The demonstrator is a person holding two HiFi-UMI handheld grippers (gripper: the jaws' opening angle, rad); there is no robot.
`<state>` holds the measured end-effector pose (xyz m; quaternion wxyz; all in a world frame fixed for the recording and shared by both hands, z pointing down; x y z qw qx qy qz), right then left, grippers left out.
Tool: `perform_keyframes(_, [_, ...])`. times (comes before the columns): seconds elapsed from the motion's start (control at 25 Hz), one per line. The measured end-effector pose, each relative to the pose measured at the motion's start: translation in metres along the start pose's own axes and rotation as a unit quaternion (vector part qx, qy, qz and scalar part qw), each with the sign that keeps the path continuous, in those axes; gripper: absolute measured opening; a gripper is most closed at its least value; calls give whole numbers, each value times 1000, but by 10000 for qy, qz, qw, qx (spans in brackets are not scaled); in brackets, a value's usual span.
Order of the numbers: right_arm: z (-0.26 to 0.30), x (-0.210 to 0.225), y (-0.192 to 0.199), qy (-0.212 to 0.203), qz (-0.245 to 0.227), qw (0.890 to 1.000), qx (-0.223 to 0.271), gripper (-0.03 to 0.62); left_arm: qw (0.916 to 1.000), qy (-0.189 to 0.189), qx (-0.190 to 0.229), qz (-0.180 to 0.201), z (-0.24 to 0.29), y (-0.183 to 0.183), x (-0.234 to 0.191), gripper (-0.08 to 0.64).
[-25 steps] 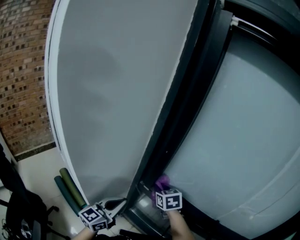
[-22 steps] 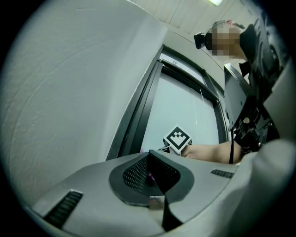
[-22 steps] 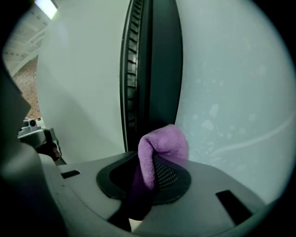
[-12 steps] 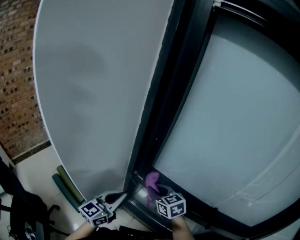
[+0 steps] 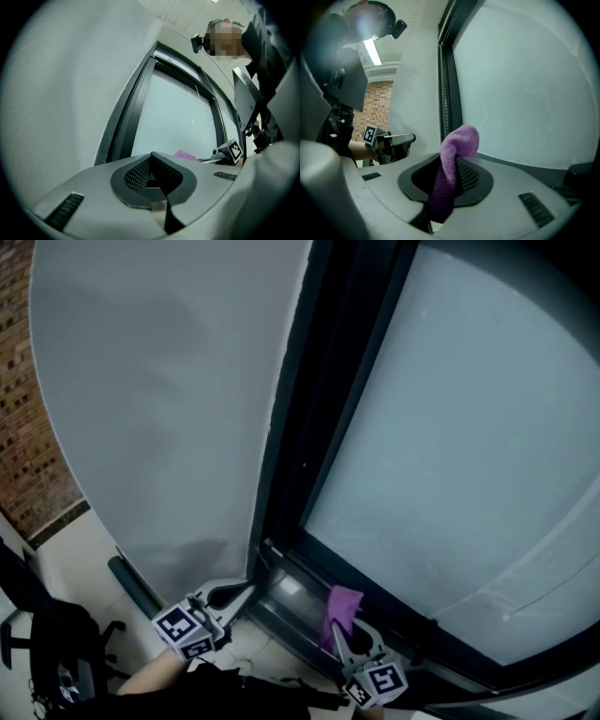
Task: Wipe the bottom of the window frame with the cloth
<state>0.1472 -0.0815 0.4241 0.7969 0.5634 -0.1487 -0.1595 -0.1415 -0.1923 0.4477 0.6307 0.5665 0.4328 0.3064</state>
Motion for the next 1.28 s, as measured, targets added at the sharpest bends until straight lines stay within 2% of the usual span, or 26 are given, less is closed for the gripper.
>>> perform_keyframes(0.16, [-17, 10, 8, 148, 515, 9985, 111, 81, 10000, 9, 11, 10, 11, -11, -1, 0])
perform_keyframes(0.24, [-24, 7, 12, 315, 614, 9974, 230, 80, 10000, 51, 0, -20, 10, -9, 1, 0])
perform_keyframes(0.44, [-28, -1, 12, 503, 468, 9969, 387, 78, 9997, 196, -3, -121, 9, -9, 7, 0])
perform_keyframes(0.56, [-30, -2, 11, 613, 576, 9953, 476, 78, 9995, 277, -52, -121, 8, -9, 9, 0])
perform_keyframes(0.92, [-21, -6, 8, 543, 656, 9953, 467, 78, 9999, -33, 37, -134, -6, -10, -6, 0])
perform_keyframes(1.28, [-16, -1, 6, 461, 669, 9960, 384, 78, 9997, -58, 184, -175, -9, -12, -10, 0])
Point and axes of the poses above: the fingertips, and each gripper's own axes: z forward along the fingers, x to its right, y out of its underside, the point moved 10 cm from there along -z, backward along the fingers, and after that the axes turned 9 degrees about -x, right-handed, at the moved point
